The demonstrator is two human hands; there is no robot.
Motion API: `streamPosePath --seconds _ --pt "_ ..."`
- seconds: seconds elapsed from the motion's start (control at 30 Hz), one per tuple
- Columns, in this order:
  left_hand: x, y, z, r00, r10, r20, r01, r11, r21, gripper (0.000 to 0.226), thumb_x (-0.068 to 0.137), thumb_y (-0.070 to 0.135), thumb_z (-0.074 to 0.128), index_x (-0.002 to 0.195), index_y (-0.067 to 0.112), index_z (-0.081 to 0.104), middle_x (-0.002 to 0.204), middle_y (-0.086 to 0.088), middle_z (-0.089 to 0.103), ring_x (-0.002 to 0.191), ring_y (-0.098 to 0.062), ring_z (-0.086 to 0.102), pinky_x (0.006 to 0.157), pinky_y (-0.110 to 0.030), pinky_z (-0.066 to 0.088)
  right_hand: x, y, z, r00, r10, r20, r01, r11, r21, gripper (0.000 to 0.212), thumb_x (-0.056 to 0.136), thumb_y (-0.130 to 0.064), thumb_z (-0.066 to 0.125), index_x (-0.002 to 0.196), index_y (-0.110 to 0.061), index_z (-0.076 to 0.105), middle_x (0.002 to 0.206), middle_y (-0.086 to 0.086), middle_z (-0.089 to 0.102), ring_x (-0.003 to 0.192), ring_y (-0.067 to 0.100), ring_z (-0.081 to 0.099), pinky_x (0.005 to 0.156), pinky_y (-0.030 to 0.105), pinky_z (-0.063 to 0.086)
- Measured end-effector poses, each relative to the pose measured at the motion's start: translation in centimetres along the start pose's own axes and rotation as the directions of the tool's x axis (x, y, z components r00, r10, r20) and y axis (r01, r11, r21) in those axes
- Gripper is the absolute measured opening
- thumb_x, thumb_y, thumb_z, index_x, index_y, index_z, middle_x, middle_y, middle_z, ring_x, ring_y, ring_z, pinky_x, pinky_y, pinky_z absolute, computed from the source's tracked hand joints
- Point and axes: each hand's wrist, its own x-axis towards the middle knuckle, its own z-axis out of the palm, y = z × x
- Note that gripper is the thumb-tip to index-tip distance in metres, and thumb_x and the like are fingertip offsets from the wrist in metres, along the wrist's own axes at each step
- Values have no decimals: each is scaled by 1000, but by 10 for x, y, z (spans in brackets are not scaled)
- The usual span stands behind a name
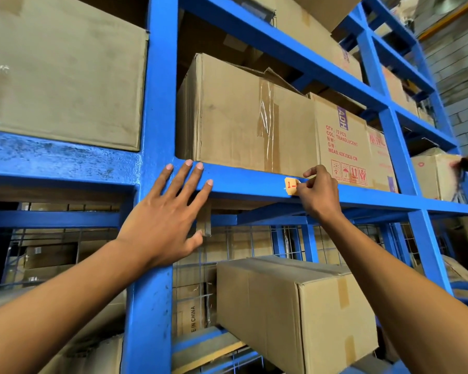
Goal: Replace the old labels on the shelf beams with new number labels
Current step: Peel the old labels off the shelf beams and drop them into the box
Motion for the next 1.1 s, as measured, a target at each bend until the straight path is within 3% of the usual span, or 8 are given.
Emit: streamPosePath --seconds 0.2,0.3,0.43,0.5,0.73,0.9,0.97,1.1 --pt "3 -2 1 1000 -5 12 5 1000 14 86 84 61 26 148 13 -5 156 -20 -10 143 -34 -15 117 -52 -4 -15 -20 -10 998 -56 -12 58 985 162 7 83 -16 58 88 -13 57 71 -4 55 74 17 58 75 48 54" --pt "3 0 -3 999 -14 29 14 1000 20 86 84 59 29 148 12 -5 156 -20 -10 143 -35 -14 117 -51 -4 -35 -35 -14 995 -100 16 95 976 198 7 85 -17 54 83 -10 57 70 -6 54 67 8 51 68 36 49" --pt "-12 13 -9 996 -43 75 45 999 -23 83 86 53 37 148 10 2 156 -23 -8 144 -36 -10 118 -50 -2 -74 -54 -19 990 -118 73 94 956 276 7 84 -14 54 82 -9 58 68 -7 52 64 2 49 57 9 39" --pt "-30 24 -12 993 -56 105 62 997 -54 81 88 51 37 148 8 4 155 -25 -7 144 -37 -9 118 -49 -1 -95 -63 -22 986 -113 119 68 941 331 5 85 -12 55 83 -9 58 70 -6 52 64 1 49 56 4 38" --pt "-129 81 -19 980 -68 184 103 977 -186 79 88 50 39 146 0 18 154 -28 7 144 -39 3 117 -51 11 -192 -65 -18 971 -59 230 -52 892 448 11 86 -2 49 90 -7 58 79 0 56 70 5 49 58 9 38" --pt "-194 128 -33 939 -102 327 187 952 -240 77 90 48 29 144 -6 16 152 -31 10 143 -41 5 117 -51 13 -287 -41 -15 956 58 288 -206 831 517 14 82 5 50 91 -4 55 66 -5 47 55 0 42 57 14 39" --pt "-222 153 -40 921 -62 384 186 937 -295 79 88 46 38 143 -7 19 151 -32 12 142 -42 8 117 -52 15 -330 -22 -16 936 117 331 -275 832 482 15 81 2 54 90 -10 56 67 -9 51 58 -1 46 62 19 43" --pt "-295 207 -53 865 40 500 158 924 -347 80 79 43 57 138 -7 34 146 -32 28 137 -43 25 112 -53 25 -417 19 -22 867 277 415 -446 803 396 20 79 1 56 88 -16 56 69 -11 55 59 -4 50 60 9 42"
